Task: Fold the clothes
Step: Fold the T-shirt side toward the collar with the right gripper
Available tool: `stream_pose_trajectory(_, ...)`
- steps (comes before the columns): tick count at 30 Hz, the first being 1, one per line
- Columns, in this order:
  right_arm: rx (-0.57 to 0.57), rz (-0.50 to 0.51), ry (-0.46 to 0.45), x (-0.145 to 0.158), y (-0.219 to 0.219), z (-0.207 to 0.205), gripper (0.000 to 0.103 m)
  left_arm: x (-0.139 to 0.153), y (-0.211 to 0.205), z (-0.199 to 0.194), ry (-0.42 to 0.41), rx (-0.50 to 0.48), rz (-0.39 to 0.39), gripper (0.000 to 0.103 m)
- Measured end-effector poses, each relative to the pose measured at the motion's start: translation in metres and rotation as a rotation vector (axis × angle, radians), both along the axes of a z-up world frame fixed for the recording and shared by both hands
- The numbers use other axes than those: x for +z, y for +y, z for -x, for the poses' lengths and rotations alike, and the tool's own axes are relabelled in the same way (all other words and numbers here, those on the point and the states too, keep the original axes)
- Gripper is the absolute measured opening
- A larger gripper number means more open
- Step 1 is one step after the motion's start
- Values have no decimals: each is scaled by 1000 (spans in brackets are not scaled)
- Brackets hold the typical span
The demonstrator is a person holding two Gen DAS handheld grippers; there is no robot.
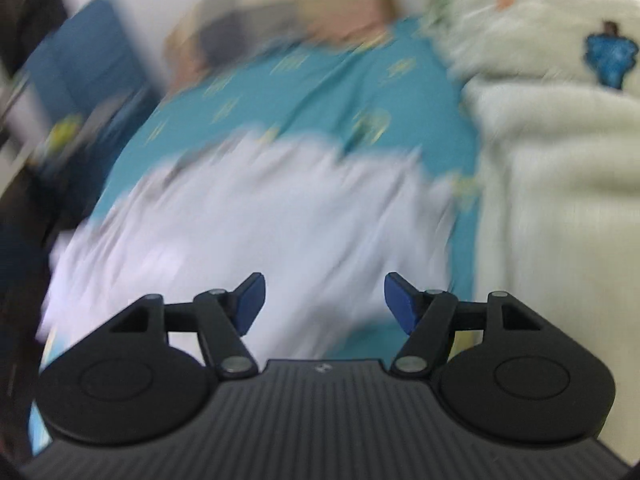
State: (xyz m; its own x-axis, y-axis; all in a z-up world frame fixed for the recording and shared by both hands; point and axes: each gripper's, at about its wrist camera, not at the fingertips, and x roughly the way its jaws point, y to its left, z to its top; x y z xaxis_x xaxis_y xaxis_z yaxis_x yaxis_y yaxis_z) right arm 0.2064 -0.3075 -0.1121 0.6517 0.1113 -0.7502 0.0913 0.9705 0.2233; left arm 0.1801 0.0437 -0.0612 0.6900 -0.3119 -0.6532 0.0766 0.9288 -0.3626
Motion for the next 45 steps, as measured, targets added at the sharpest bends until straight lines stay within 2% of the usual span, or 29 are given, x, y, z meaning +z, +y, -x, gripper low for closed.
stream_pose_trajectory(8, 365, -12, 177, 10, 117, 104, 67, 15, 13, 18, -6, 25, -27, 60)
stream_pose_trajectory(9, 370, 0, 192, 9, 123, 108, 65, 15, 18, 18, -1, 34, -16, 60)
stream_pose_trajectory(10, 354, 18, 204, 6, 126, 108, 58, 15, 23, 18, 5, 44, -5, 60)
stream_pose_trajectory(11, 337, 36, 215, 4, 128, 107, 31, 16, 27, 19, 10, 53, 2, 60)
stream_pose_trajectory(12, 321, 54, 227, 2, 131, 107, 14, 16, 32, 19, 16, 61, 6, 60)
stream_pose_trajectory(14, 301, 69, 203, 11, 129, 110, 8, 15, 41, 20, 29, 75, 18, 60)
stream_pose_trajectory(18, 238, 90, 114, 50, 100, 127, 7, 16, 58, 25, 48, 95, 104, 60)
stream_pose_trajectory(24, -68, 119, 58, 74, 6, 143, 5, 11, 53, 25, 93, 72, 152, 60)
stream_pose_trajectory(26, -189, 149, 45, 66, -22, 147, 5, 6, 48, 26, 129, 48, 160, 60)
stream_pose_trajectory(29, -282, 91, 46, 52, -50, 149, 5, -3, 42, 35, 195, 34, 127, 60)
stream_pose_trajectory(31, -249, 60, 8, 49, -48, 150, 5, -9, 41, 42, 243, 27, 106, 60)
stream_pose_trajectory(34, -96, 62, -36, 44, -20, 148, 7, -17, 41, 54, 319, 21, 122, 60)
stream_pose_trajectory(38, 96, 58, -81, 35, 18, 146, 8, -25, 32, 68, 405, -34, 141, 61)
stream_pose_trajectory(41, 137, -45, -42, 25, 22, 141, 8, -35, 23, 78, 476, -57, 128, 61)
stream_pose_trajectory(43, 123, -90, -21, 20, 15, 138, 8, -44, 20, 79, 511, -34, 78, 61)
stream_pose_trajectory(45, 109, -135, 1, 14, 8, 135, 8, -49, 20, 77, 521, -12, 75, 61)
